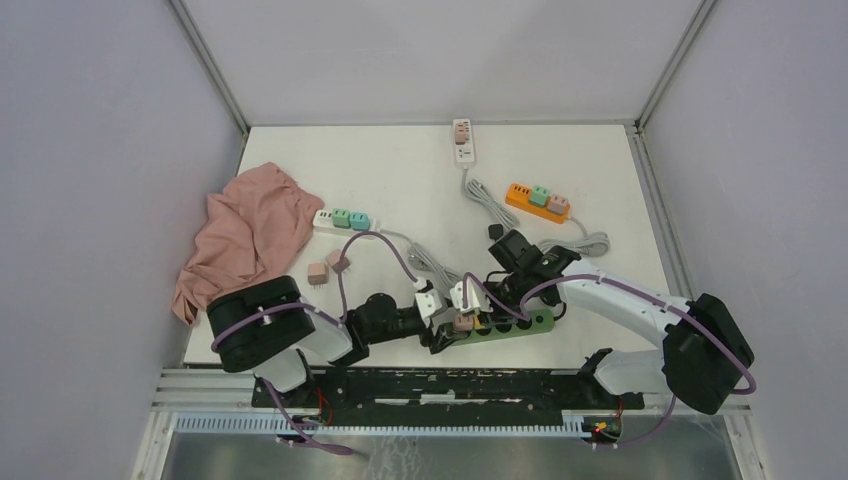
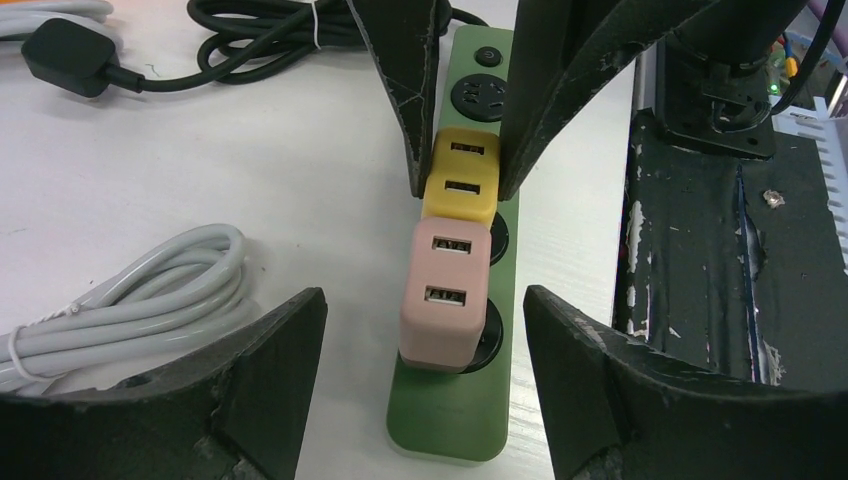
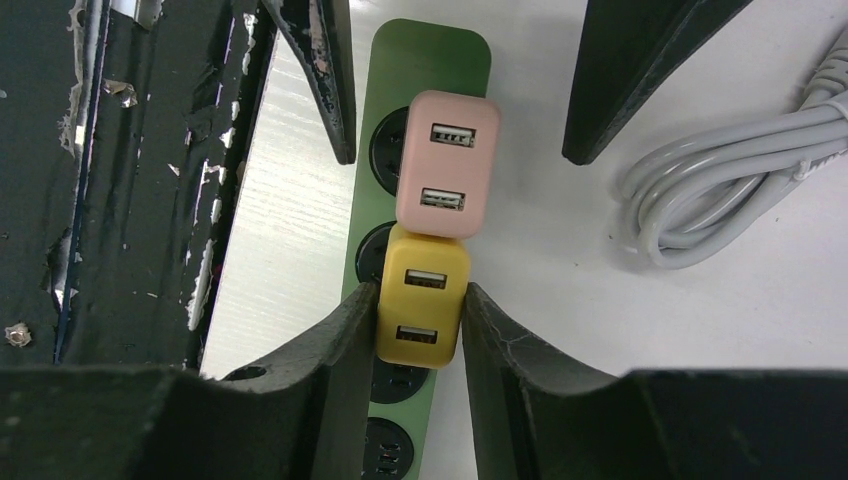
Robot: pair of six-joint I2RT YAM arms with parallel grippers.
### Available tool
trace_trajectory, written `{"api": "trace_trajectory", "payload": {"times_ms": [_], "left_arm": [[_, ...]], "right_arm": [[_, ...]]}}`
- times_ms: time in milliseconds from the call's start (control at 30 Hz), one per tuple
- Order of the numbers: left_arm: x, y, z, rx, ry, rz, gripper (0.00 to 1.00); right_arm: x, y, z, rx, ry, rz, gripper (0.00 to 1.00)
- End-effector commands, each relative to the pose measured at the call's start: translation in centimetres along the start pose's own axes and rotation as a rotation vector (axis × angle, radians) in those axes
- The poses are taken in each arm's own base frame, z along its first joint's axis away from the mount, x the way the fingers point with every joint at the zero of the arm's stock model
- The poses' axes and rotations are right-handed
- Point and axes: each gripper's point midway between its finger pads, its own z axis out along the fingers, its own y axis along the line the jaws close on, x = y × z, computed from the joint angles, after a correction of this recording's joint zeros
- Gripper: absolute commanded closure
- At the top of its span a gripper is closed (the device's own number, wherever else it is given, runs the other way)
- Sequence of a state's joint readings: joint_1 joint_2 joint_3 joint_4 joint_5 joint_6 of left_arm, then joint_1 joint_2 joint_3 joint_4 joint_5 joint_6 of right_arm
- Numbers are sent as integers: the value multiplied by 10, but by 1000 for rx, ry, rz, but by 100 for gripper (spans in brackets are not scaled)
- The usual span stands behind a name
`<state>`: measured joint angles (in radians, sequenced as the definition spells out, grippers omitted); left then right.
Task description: Pull the plug off the socket
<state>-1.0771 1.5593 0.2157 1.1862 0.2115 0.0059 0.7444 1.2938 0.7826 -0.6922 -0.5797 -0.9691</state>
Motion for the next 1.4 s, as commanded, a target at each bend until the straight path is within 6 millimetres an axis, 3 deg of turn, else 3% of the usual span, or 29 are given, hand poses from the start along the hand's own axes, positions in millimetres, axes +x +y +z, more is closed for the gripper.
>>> {"api": "trace_trajectory", "payload": {"times_ms": [0, 367, 467, 533, 633, 767, 933, 1000, 1100, 1200, 1300, 1367], "left_arm": [[-28, 2, 12, 3, -109, 71, 22], [-19, -1, 23, 25, -94, 47, 46], [-14, -2, 24, 35, -70, 43, 62], [-11, -3, 25, 38, -59, 42, 79], [-6, -1, 22, 29, -46, 47, 96], [-2, 0, 17, 20, -27, 51, 97], [5, 0, 17, 20, -7, 54, 97], [4, -1, 19, 28, -11, 55, 97], [6, -2, 21, 39, -9, 52, 97], [9, -3, 17, 36, -5, 50, 97], [12, -2, 12, 28, 3, 51, 97], [14, -2, 11, 26, 6, 52, 97]], "right_arm": [[-8, -5, -2, 11, -10, -11, 60], [-9, -3, 1, 2, -9, -8, 65], [-10, -3, 1, -1, -11, -6, 67], [-12, -4, 1, 2, -12, 5, 70], [-16, -10, -4, 24, -18, 45, 83], [-14, -7, -7, 17, -25, 53, 98], [-27, 25, -3, -138, -123, -12, 100], [-32, 16, -1, -105, -132, 23, 100], [-35, -15, -2, 34, -118, 117, 100], [-23, -35, -11, 140, -83, 157, 100], [-10, -36, -23, 166, -75, 144, 100], [-4, -14, -23, 81, -73, 76, 100]]}}
